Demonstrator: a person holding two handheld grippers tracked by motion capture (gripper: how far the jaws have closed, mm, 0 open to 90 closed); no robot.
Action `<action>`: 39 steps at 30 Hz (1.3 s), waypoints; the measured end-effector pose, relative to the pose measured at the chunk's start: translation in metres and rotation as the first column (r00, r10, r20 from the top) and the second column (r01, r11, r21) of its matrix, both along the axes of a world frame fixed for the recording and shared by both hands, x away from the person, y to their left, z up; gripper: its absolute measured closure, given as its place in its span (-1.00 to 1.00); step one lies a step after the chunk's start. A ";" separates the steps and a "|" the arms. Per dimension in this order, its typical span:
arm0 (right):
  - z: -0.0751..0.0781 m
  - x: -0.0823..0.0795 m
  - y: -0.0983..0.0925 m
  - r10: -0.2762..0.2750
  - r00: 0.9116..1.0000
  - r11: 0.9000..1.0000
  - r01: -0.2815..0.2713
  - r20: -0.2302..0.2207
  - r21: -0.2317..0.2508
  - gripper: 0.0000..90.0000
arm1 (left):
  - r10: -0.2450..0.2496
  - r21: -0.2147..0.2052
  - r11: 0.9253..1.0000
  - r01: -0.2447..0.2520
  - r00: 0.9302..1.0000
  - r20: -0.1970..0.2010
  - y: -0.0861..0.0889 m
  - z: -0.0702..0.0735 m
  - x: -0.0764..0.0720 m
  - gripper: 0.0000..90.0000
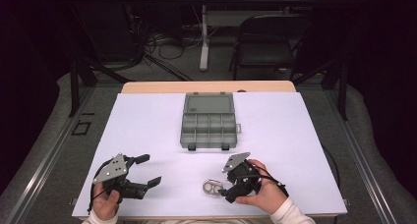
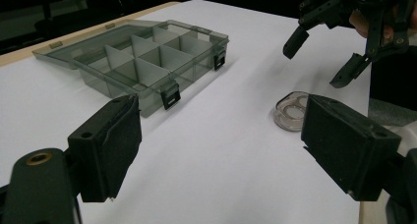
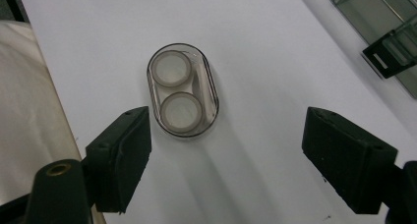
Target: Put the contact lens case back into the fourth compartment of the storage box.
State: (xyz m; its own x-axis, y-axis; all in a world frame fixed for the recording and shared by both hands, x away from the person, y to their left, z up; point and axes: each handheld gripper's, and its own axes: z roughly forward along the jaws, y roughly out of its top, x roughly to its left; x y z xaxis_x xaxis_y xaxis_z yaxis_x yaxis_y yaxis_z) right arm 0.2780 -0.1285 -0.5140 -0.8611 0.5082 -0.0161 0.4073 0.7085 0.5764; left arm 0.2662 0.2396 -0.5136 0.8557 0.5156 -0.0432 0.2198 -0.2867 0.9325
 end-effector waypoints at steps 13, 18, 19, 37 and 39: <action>0.001 0.001 0.023 0.056 0.998 0.998 -0.056 -0.001 -0.013 -0.49 | 0.002 0.007 1.000 -0.002 1.000 -0.001 0.000 0.000 0.000 -0.65; 0.001 0.001 0.027 0.070 0.998 0.997 -0.070 -0.002 -0.011 -0.43 | 0.003 0.009 1.000 -0.003 1.000 -0.001 0.000 0.000 0.000 -0.65; 0.001 0.001 0.028 0.070 0.998 0.997 -0.070 -0.004 -0.011 -0.42 | 0.005 0.012 1.000 -0.005 1.000 -0.001 0.000 0.000 0.000 -0.64; 0.002 0.004 0.038 0.125 0.991 0.989 -0.128 -0.050 -0.068 -0.25 | 0.007 0.011 1.000 -0.007 1.000 -0.005 0.000 0.000 0.000 -0.64; 0.000 0.005 0.040 0.128 0.990 0.988 -0.132 -0.059 -0.076 -0.28 | 0.008 0.012 1.000 -0.008 1.000 -0.005 0.000 -0.001 0.000 -0.64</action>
